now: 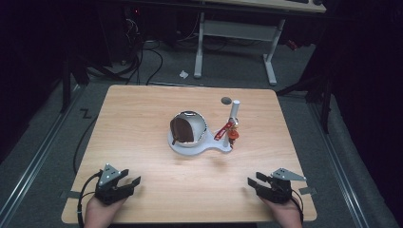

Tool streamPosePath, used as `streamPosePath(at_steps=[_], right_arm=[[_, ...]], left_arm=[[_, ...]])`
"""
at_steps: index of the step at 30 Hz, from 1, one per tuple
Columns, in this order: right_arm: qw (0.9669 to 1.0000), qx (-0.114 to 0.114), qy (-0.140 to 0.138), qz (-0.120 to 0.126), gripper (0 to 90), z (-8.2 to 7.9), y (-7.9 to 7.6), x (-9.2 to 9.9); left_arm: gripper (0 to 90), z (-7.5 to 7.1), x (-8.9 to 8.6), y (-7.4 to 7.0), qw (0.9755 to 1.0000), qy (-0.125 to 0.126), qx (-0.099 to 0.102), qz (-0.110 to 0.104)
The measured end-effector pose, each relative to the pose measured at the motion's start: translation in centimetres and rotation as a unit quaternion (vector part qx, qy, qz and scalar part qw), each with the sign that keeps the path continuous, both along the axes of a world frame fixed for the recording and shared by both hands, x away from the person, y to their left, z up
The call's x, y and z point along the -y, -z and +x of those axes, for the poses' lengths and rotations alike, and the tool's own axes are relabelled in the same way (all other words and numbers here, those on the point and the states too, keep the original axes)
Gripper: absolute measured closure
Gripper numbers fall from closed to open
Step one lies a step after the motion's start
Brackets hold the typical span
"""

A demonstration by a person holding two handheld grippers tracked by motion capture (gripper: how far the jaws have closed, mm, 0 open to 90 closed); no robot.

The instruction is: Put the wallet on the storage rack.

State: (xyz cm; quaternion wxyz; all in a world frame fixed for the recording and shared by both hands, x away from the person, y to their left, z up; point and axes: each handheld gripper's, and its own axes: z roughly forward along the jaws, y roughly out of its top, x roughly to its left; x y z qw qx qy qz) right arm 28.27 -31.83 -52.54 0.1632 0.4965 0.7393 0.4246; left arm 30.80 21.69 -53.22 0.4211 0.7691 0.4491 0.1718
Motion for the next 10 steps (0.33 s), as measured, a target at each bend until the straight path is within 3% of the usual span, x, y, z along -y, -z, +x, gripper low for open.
streamPosePath(at_steps=[5,10], right_arm=[[1.0000,0.004,0.008,0.004,50.2,-0.03,-0.19,0.13],[0.9999,0.001,0.016,0.003,50.3,-0.17,-0.21,0.23]], left_arm=[[40.9,-0.12,-0.28,-0.40,0.9997,-0.015,0.016,-0.011],[40.7,0.11,-0.25,-0.21,0.9998,-0.011,0.010,-0.016]])
